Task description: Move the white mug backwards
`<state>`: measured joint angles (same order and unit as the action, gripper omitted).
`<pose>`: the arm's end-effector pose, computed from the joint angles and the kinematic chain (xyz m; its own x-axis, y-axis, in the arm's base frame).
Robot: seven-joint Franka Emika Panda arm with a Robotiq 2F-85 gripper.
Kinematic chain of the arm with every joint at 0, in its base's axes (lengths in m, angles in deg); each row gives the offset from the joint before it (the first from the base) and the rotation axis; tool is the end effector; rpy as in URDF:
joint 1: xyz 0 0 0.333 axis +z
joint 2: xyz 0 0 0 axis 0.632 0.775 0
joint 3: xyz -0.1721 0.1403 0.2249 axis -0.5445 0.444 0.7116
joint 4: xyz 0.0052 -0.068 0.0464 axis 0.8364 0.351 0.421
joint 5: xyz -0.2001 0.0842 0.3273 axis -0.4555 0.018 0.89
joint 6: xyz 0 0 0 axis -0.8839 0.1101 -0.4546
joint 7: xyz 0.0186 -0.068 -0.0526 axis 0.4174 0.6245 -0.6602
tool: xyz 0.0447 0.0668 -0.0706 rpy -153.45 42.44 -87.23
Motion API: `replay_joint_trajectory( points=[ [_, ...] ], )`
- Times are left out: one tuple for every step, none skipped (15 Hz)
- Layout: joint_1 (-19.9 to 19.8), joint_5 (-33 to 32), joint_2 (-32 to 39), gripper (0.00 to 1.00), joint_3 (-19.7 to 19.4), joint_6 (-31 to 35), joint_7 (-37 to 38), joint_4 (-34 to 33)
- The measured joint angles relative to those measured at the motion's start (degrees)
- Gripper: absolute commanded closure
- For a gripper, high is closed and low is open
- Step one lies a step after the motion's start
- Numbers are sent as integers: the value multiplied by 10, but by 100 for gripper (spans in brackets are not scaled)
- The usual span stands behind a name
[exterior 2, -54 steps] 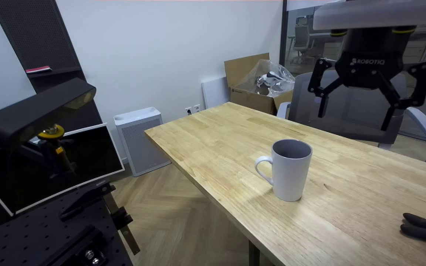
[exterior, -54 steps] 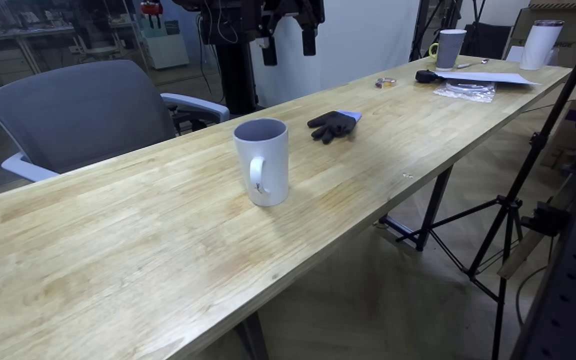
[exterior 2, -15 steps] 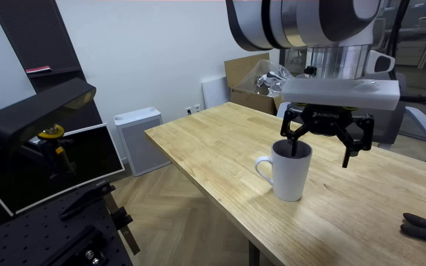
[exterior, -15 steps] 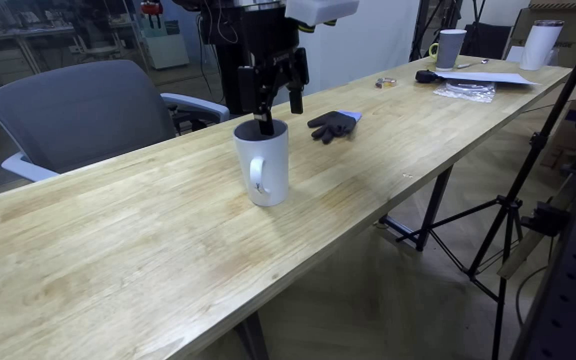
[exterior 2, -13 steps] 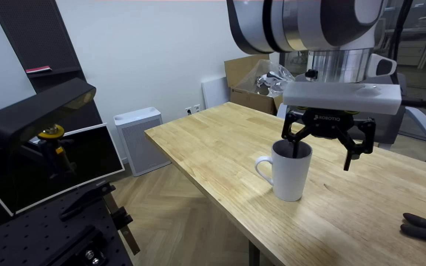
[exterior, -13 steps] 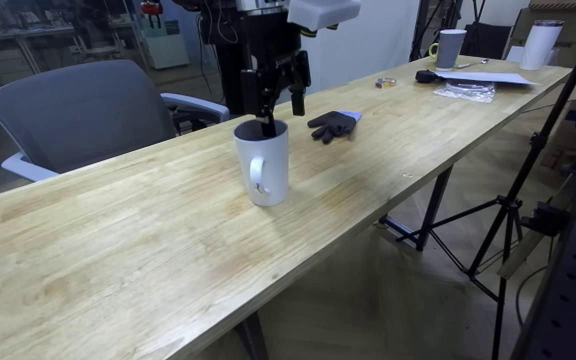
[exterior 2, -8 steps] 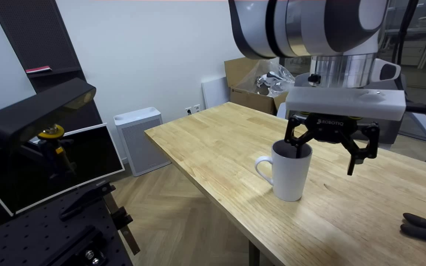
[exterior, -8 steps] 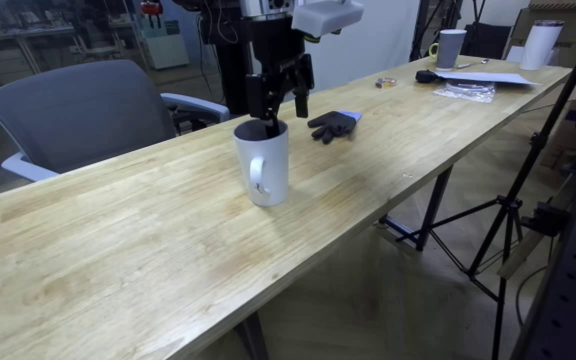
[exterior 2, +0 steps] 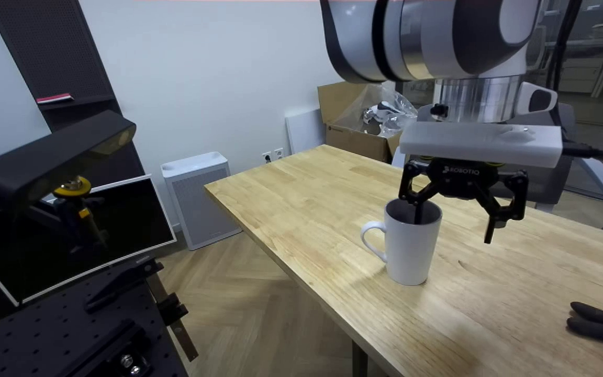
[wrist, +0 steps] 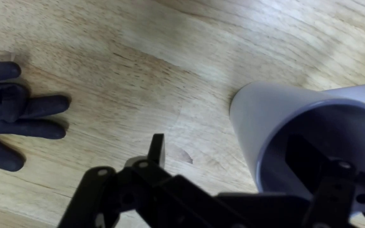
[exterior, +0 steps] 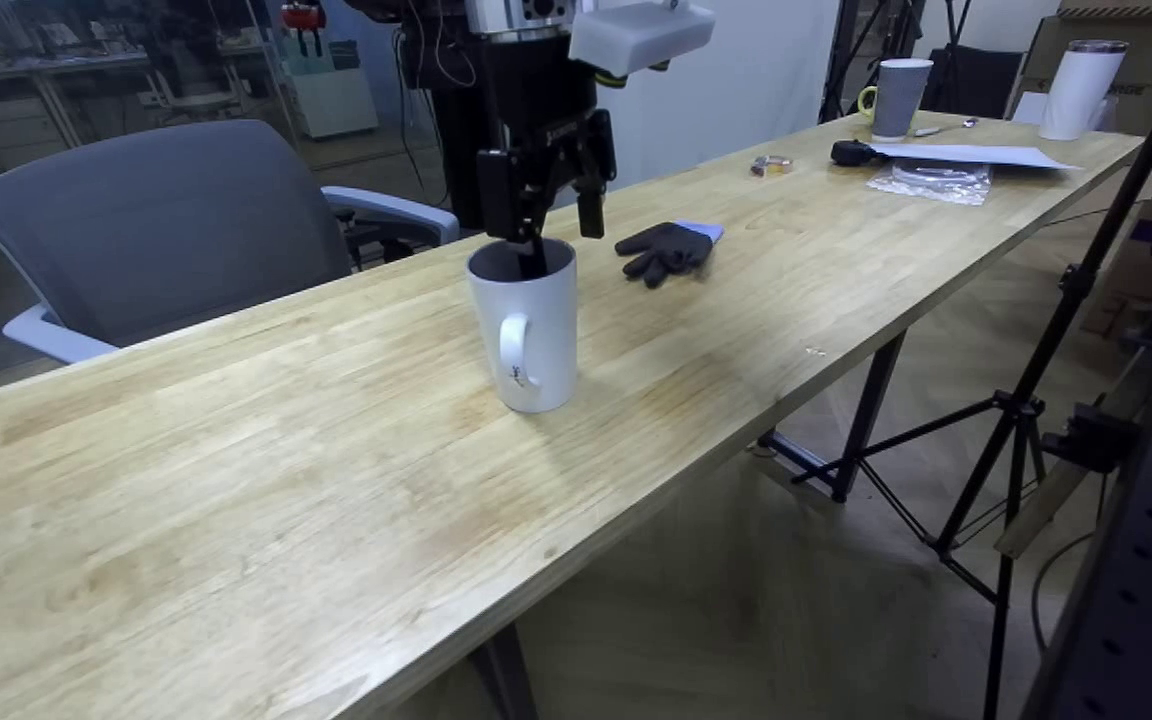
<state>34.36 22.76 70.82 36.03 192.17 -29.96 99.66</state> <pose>0.5449 -0.0518 0.1670 0.9567 0.2899 -0.0276 0.2907 -0.9563 0.0313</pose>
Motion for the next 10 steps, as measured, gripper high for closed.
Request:
replay_joint_trajectory(
  points=[
    [0, 0, 0, 40, 3, 0, 0, 0],
    [0, 1, 0, 47, 5, 0, 0, 0],
    [0, 1, 0, 53, 6, 0, 0, 0],
    [0, 2, 0, 61, 6, 0, 0, -1],
    [-1, 4, 0, 67, 6, 0, 0, -1],
    [-3, 7, 0, 73, 7, 0, 0, -2],
    [-5, 10, 0, 81, 7, 0, 0, -3],
    [-9, 16, 1, 87, 9, -1, 0, -5],
    [-13, 23, 1, 93, 10, -2, 0, -7],
    [-17, 30, 1, 99, 11, -2, -1, -9]
  ],
)
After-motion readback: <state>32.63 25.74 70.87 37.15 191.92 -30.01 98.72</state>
